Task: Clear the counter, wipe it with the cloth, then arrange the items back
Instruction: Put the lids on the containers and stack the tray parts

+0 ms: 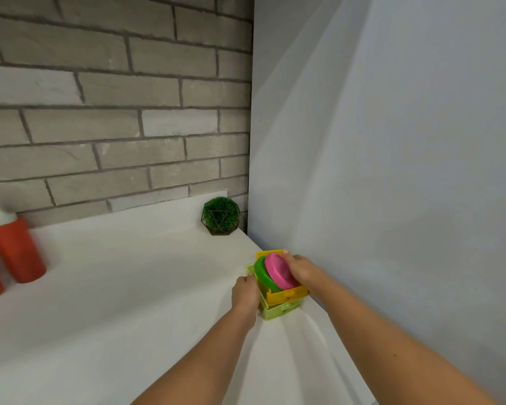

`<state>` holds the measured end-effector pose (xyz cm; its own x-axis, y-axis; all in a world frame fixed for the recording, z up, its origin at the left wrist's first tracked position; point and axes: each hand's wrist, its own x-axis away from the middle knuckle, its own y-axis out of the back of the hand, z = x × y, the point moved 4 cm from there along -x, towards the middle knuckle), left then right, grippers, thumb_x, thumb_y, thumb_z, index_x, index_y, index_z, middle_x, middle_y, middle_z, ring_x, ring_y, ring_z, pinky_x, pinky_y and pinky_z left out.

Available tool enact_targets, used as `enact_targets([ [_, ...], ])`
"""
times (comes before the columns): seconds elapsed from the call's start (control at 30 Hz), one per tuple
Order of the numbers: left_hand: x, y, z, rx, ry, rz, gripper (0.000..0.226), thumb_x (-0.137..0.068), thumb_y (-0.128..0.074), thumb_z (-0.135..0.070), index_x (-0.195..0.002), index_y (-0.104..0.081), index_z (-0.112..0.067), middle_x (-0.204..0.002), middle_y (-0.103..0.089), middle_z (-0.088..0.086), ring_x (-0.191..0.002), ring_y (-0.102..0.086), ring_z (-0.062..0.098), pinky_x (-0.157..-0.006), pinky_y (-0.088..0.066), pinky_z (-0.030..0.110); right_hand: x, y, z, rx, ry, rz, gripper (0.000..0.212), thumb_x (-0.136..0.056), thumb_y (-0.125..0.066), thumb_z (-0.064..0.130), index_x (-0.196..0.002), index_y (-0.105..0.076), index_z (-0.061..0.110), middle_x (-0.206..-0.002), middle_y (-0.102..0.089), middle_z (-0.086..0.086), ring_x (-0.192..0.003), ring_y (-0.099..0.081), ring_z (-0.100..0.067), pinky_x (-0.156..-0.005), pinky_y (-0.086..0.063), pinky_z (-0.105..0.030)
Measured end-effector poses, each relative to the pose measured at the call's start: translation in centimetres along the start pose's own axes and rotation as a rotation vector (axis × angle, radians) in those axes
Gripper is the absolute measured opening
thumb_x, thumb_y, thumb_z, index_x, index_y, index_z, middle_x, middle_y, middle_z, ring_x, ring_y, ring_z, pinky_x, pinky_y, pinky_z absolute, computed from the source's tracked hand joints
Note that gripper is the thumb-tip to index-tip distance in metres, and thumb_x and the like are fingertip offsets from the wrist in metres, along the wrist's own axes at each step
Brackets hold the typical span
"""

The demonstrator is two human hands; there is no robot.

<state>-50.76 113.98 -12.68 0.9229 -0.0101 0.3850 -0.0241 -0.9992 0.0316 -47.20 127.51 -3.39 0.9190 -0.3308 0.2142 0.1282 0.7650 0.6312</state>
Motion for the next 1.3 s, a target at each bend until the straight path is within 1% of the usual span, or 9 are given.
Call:
enact_targets([
  [0.1,2.0,0.9,-0.8,-0.008,0.019,-0.016,0.051,-0.084,-0.043,-0.045,-0.113,-0.055,-0.004,-0.113,-0.064,0.015,-0.101,-0.061,0.033,-0.089,-0.052,0.041,0.3,-0.7,0.0,-0.058,0.015,0.004,0.054,-0.099,-0.028,0.045,-0.128,-0.05,0.004,-0.133,-0.051,-0.016,-0.121,-0.048,-0.03,-0.1,-0.038,-0.033],
  [0.27,4.1,2.9,-1.3,0.05,0.046,-0.057,0.048,-0.09,-0.048,-0.038,-0.115,-0.057,0.002,-0.117,-0.061,0.02,-0.106,-0.06,0.034,-0.066,-0.043,0.028,1.5,-2.3,1.2,-0.124,0.073,0.008,0.05,-0.1,-0.03,0.043,-0.131,-0.048,0.008,-0.134,-0.05,-0.013,-0.122,-0.047,-0.027,-0.101,-0.037,-0.033],
  [0.43,2.8,5.9,0.2,0.235,0.055,-0.038,0.07,-0.061,-0.062,-0.055,-0.114,-0.06,-0.009,-0.112,-0.065,0.015,-0.092,-0.068,0.032,-0.072,-0.059,0.042,3.3,-4.6,4.1,-0.138,0.129,0.071,0.049,-0.1,-0.028,0.044,-0.133,-0.045,0.012,-0.136,-0.048,-0.01,-0.122,-0.047,-0.026,-0.102,-0.037,-0.035],
  [0.5,4.1,7.6,-0.3,0.354,0.032,0.008,0.065,-0.071,-0.066,-0.051,-0.119,-0.055,-0.008,-0.112,-0.065,0.017,-0.094,-0.068,0.034,-0.071,-0.059,0.046,4.3,-6.0,5.6,-0.156,0.146,0.123,0.05,-0.1,-0.026,0.046,-0.134,-0.043,0.013,-0.136,-0.048,-0.01,-0.121,-0.047,-0.025,-0.102,-0.038,-0.035],
  [0.7,7.7,15.3,-2.0,0.499,-0.068,0.004,0.045,-0.093,-0.053,-0.041,-0.121,-0.056,-0.006,-0.11,-0.067,0.02,-0.085,-0.068,0.031,-0.056,-0.057,0.037,8.1,-10.9,11.0,-0.133,0.245,0.217,0.052,-0.1,-0.025,0.044,-0.135,-0.043,0.01,-0.137,-0.047,-0.012,-0.124,-0.046,-0.027,-0.103,-0.037,-0.035],
  [0.87,11.1,23.4,-2.0,0.525,-0.072,-0.075,0.059,-0.092,-0.037,-0.058,-0.12,-0.06,-0.011,-0.106,-0.07,0.016,-0.093,-0.068,0.033,-0.076,-0.057,0.049,12.2,-16.4,15.8,-0.141,0.351,0.294,0.056,-0.099,-0.026,0.047,-0.142,-0.036,0.012,-0.145,-0.041,-0.01,-0.132,-0.04,-0.026,-0.111,-0.031,-0.038],
  [1.0,15.1,30.2,-2.2,0.602,-0.103,-0.132,0.057,-0.096,-0.02,-0.054,-0.1,-0.062,-0.016,-0.08,-0.07,0.008,-0.068,-0.069,0.022,-0.058,-0.056,0.034,16.8,-21.2,19.7,-0.128,0.428,0.342,0.057,-0.098,-0.028,0.049,-0.146,-0.028,0.02,-0.15,-0.031,-0.01,-0.137,-0.033,-0.026,-0.114,-0.027,-0.04],
  [1.1,17.9,35.5,-1.7,0.614,-0.122,-0.155,0.057,-0.097,-0.02,-0.054,-0.1,-0.061,-0.016,-0.07,-0.071,0.006,-0.057,-0.07,0.02,-0.048,-0.056,0.033,21.0,-24.6,22.7,-0.131,0.505,0.395,0.055,-0.096,-0.03,0.051,-0.142,-0.037,0.022,-0.146,-0.036,-0.011,-0.133,-0.038,-0.026,-0.113,-0.029,-0.039],
  [1.3,22.5,45.0,-0.5,0.616,-0.103,-0.232,0.06,-0.095,-0.019,-0.057,-0.117,-0.058,-0.015,-0.084,-0.072,0.011,-0.076,-0.068,0.026,-0.071,-0.056,0.038,29.7,-29.9,28.3,-0.159,0.677,0.493,0.065,-0.09,-0.046,0.054,-0.145,-0.032,0.022,-0.149,-0.029,0.0,-0.137,-0.031,-0.016,-0.114,-0.026,-0.031],
])
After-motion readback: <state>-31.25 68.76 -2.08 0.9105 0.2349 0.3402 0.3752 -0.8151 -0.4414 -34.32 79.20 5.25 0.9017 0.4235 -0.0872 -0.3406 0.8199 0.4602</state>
